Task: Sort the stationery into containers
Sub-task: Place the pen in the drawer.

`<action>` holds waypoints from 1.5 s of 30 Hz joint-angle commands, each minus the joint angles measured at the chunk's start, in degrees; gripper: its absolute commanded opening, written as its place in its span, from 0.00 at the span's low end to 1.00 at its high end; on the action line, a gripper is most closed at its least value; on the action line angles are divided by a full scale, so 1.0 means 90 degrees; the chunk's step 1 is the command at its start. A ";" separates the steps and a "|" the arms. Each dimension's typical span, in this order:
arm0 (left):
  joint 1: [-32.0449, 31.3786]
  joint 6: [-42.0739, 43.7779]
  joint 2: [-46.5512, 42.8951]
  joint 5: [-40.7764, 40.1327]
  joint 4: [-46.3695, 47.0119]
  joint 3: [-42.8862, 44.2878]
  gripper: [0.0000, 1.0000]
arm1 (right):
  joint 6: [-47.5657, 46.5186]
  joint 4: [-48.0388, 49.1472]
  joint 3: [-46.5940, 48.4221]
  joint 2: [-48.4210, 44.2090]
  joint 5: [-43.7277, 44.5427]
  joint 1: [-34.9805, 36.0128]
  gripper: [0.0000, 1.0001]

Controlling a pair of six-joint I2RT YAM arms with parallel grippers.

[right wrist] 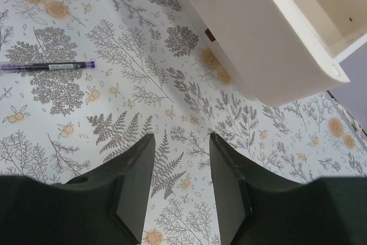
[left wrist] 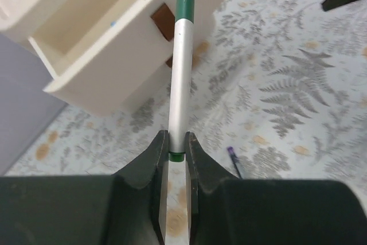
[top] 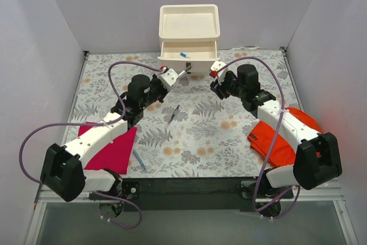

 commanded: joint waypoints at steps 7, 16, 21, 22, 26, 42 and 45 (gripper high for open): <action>0.0475 0.2074 0.0607 -0.0017 0.2442 0.0420 0.00 | -0.0091 0.0136 -0.0139 -0.0333 0.0120 -0.0016 0.52; 0.0485 0.2887 0.1768 -0.0115 0.3410 0.1279 0.00 | -0.0091 0.0263 -0.0295 -0.0372 0.0140 -0.0016 0.52; 0.0563 0.2741 0.2296 -0.0085 0.3419 0.1865 0.00 | -0.0091 0.0371 -0.0373 -0.0412 0.0169 -0.0026 0.52; 0.0582 0.2702 0.2412 -0.0076 0.3420 0.1905 0.00 | -0.0091 0.0400 -0.0392 -0.0431 0.0179 -0.0036 0.52; 0.0631 0.2682 0.2608 -0.0017 0.3449 0.2012 0.00 | -0.0091 0.0429 -0.0451 -0.0470 0.0189 -0.0055 0.52; 0.0651 0.2360 0.2533 -0.0915 0.4229 0.1916 0.66 | -0.0003 0.0556 -0.0559 -0.0460 0.0208 -0.0182 0.52; 0.0641 0.2068 0.2035 -0.1168 0.4144 0.1759 0.69 | 0.0036 0.0547 -0.0568 -0.0470 0.0237 -0.0221 0.52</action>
